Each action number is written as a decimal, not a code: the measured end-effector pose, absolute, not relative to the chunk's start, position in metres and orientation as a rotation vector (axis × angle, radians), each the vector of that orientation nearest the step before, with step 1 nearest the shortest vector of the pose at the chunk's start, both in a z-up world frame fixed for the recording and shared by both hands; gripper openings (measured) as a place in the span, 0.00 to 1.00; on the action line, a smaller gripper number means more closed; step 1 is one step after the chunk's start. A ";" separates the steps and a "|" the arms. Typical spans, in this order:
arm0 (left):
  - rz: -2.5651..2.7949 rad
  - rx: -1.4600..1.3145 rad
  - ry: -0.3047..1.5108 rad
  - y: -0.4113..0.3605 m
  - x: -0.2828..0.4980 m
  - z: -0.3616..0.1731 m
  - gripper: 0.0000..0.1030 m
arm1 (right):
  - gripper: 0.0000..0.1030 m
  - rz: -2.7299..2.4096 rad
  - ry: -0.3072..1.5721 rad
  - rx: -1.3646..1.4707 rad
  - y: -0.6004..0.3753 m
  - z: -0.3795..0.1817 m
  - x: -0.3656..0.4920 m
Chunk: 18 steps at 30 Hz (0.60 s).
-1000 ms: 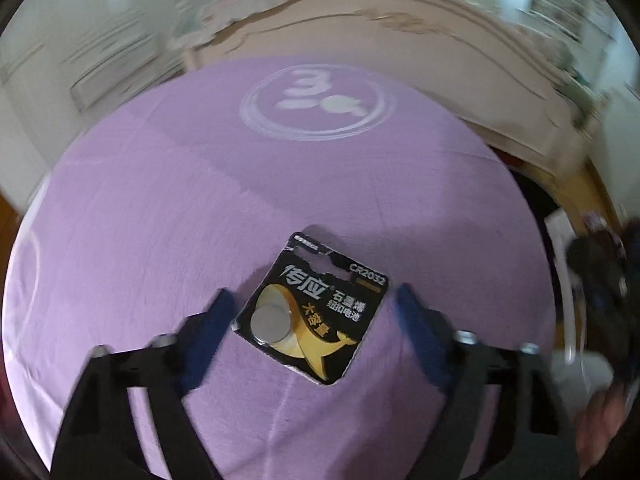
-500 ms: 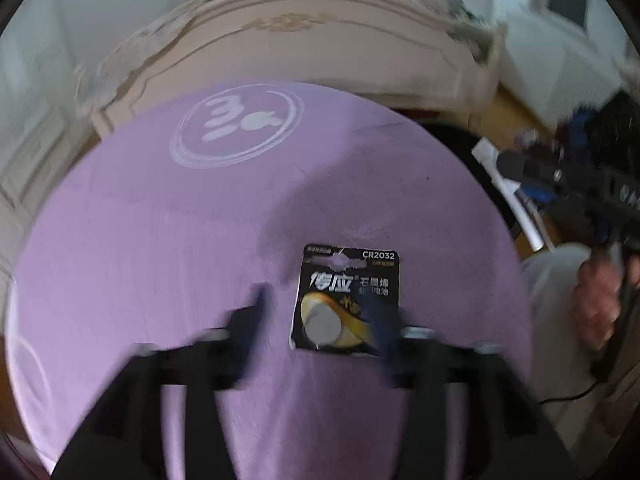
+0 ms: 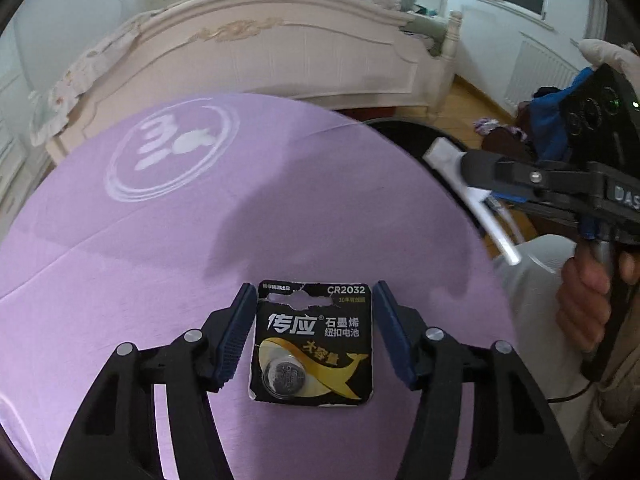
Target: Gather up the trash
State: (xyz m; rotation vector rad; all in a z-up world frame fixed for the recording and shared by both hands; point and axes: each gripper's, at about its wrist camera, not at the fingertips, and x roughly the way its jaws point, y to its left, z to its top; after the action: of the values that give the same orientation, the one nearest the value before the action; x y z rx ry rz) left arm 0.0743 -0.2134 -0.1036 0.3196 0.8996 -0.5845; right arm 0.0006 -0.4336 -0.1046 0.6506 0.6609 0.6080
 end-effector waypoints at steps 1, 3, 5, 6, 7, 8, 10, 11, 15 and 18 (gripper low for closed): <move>-0.593 0.334 0.897 -0.216 0.072 -0.104 0.57 | 0.23 0.605 0.656 0.655 -0.435 -0.105 0.000; -0.603 0.329 0.895 -0.214 0.067 -0.102 0.57 | 0.23 0.602 0.650 0.665 -0.437 -0.104 0.000; -0.603 0.310 0.894 -0.211 0.067 -0.102 0.57 | 0.23 0.597 0.645 0.672 -0.440 -0.105 -0.001; -0.606 0.304 0.889 -0.210 0.066 -0.101 0.57 | 0.23 0.595 0.643 0.673 -0.441 -0.105 -0.001; -0.609 0.300 0.879 -0.210 0.064 -0.099 0.57 | 0.23 0.592 0.641 0.675 -0.442 -0.105 -0.002; -0.608 0.297 0.873 -0.211 0.063 -0.098 0.57 | 0.23 0.588 0.639 0.676 -0.443 -0.104 -0.002; -0.618 0.275 0.862 -0.216 0.062 -0.092 0.57 | 0.23 0.579 0.625 0.686 -0.448 -0.103 -0.004; -0.625 0.257 0.851 -0.218 0.063 -0.087 0.57 | 0.23 0.575 0.619 0.694 -0.450 -0.101 -0.005; -0.663 0.226 0.822 -0.230 0.075 -0.070 0.57 | 0.23 0.527 0.600 0.742 -0.473 -0.094 -0.002; -0.700 0.225 0.787 -0.252 0.083 -0.056 0.57 | 0.23 0.458 0.570 0.714 -0.493 -0.082 -0.001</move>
State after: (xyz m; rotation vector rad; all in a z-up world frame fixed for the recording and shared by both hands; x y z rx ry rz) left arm 0.0827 -0.2517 -0.0560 0.2255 0.7873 -0.7002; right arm -0.0006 -0.4928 -0.0815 0.7142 0.5702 0.4579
